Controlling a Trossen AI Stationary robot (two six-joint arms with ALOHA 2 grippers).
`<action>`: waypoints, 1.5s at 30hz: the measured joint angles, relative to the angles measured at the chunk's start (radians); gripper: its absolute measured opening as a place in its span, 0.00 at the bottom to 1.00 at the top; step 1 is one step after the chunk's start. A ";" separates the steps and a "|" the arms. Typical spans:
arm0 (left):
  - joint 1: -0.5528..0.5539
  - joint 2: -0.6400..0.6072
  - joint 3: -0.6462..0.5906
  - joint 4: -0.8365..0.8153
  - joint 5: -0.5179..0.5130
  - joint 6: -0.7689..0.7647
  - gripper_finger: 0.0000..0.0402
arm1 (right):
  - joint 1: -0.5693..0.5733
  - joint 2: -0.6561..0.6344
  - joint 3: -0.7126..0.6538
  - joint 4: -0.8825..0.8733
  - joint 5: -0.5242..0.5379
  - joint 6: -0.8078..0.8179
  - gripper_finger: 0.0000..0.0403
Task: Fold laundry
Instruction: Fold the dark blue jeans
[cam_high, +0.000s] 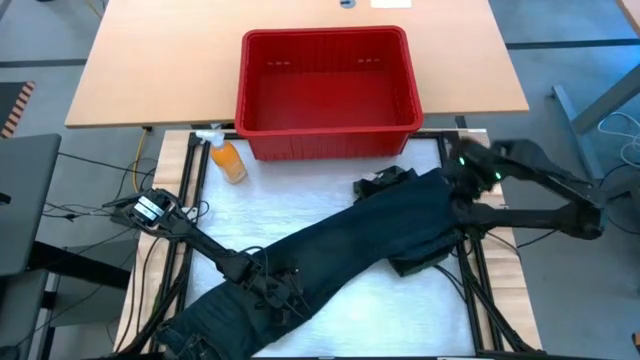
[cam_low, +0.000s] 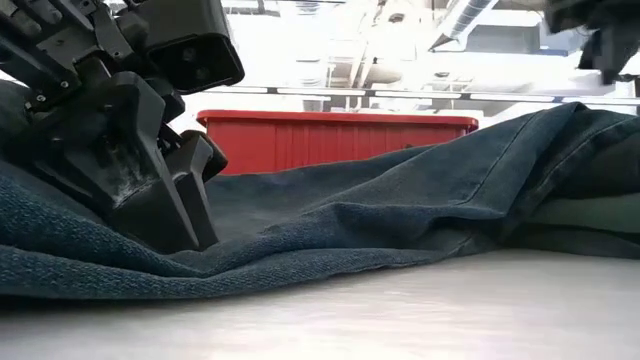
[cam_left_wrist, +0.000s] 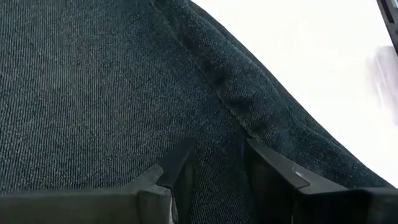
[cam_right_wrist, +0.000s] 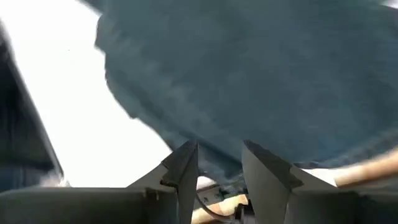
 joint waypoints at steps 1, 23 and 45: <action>0.001 0.000 0.000 0.000 0.000 0.010 0.32 | 0.045 -0.014 -0.016 0.002 0.000 0.012 0.37; 0.011 0.000 0.000 -0.003 0.026 0.017 0.32 | 0.670 0.159 -0.184 0.199 0.264 0.001 0.37; 0.011 0.000 -0.001 -0.007 0.033 0.049 0.32 | 0.831 0.299 -0.292 0.265 0.195 0.080 0.08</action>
